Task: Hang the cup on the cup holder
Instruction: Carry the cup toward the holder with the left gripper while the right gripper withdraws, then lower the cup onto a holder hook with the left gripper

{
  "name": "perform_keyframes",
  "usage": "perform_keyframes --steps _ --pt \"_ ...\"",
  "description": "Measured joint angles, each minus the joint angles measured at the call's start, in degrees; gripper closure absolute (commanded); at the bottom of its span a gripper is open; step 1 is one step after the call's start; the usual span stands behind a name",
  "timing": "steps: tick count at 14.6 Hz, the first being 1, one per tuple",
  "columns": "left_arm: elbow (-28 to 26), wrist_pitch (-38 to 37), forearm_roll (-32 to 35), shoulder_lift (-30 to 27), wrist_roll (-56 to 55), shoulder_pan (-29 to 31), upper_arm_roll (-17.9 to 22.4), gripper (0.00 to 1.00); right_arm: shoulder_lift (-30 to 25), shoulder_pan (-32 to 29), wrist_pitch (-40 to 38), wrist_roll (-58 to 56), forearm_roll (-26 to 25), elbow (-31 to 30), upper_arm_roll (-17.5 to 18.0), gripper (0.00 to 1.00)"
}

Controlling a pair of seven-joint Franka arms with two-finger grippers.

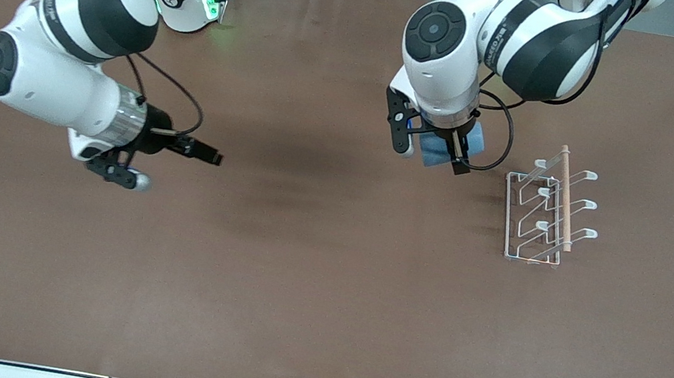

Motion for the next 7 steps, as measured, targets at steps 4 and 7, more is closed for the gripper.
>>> perform_keyframes --steps 4,7 --pt "-5.6 -6.0 14.8 0.6 3.7 -0.1 0.0 0.98 -0.8 -2.2 0.1 -8.6 -12.1 2.2 -5.7 0.00" --pt "-11.1 -6.2 22.8 1.3 4.4 0.2 0.2 0.98 -3.3 -2.7 0.0 -20.2 -12.7 2.7 -13.2 0.00"
